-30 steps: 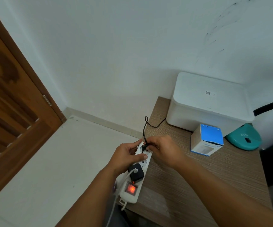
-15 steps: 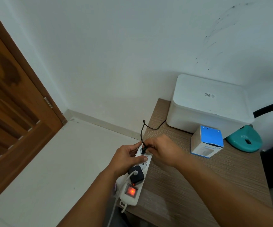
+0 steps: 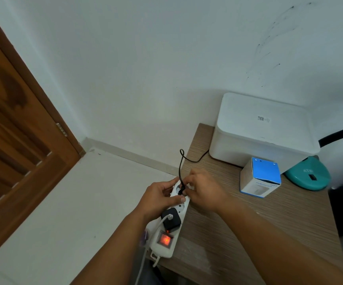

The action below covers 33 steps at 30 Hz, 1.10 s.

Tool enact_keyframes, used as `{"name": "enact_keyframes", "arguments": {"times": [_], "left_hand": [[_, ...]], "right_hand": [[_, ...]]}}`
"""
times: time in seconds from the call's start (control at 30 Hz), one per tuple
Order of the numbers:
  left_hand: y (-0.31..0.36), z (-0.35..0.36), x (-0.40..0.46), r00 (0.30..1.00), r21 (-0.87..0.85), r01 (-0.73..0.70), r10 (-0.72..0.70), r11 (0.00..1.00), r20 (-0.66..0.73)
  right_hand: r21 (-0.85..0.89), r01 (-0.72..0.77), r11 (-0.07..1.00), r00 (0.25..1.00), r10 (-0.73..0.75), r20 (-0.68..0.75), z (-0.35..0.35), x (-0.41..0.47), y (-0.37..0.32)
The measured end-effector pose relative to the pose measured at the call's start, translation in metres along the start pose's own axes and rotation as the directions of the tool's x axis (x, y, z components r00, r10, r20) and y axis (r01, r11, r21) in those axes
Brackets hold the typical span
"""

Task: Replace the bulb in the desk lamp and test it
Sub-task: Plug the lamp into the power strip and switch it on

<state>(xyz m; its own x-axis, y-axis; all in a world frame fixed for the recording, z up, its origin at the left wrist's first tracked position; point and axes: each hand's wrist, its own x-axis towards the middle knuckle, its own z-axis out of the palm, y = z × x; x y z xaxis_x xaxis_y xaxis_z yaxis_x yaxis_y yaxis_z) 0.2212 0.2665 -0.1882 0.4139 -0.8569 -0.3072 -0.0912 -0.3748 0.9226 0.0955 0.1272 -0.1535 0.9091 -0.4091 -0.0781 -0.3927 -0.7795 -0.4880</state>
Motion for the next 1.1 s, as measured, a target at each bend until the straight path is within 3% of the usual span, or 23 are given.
{"name": "enact_keyframes", "arguments": {"times": [0.13, 0.27, 0.5, 0.67, 0.9, 1.1], "left_hand": [[0.008, -0.003, -0.003, 1.0, 0.098, 0.028, -0.029, 0.995, 0.007], [0.025, -0.006, -0.01, 0.999, 0.367, 0.036, -0.034, 0.929, -0.014], [0.062, -0.024, -0.04, 0.979, 0.423, 0.045, 0.044, 0.905, -0.197], [0.102, -0.011, -0.058, 0.941, 0.49, -0.031, 0.19, 0.871, -0.279], [0.157, 0.081, -0.057, 0.9, 0.536, -0.285, 0.414, 0.794, -0.135], [0.163, 0.185, -0.036, 0.905, 0.504, -0.396, 0.419, 0.767, 0.074]], "right_hand": [[0.012, -0.041, 0.999, 0.999, 0.041, 0.036, -0.003, -0.001, 0.0], [0.142, -0.117, 0.983, 0.992, 0.122, -0.029, -0.002, -0.022, -0.002], [0.204, -0.12, 0.972, 0.965, 0.162, -0.205, -0.026, -0.076, 0.006], [0.235, -0.124, 0.964, 0.93, 0.195, -0.312, -0.048, -0.116, 0.018], [0.345, -0.186, 0.92, 0.813, 0.341, -0.472, -0.068, -0.18, 0.055], [0.367, -0.359, 0.858, 0.711, 0.506, -0.488, -0.073, -0.225, 0.115]]}}
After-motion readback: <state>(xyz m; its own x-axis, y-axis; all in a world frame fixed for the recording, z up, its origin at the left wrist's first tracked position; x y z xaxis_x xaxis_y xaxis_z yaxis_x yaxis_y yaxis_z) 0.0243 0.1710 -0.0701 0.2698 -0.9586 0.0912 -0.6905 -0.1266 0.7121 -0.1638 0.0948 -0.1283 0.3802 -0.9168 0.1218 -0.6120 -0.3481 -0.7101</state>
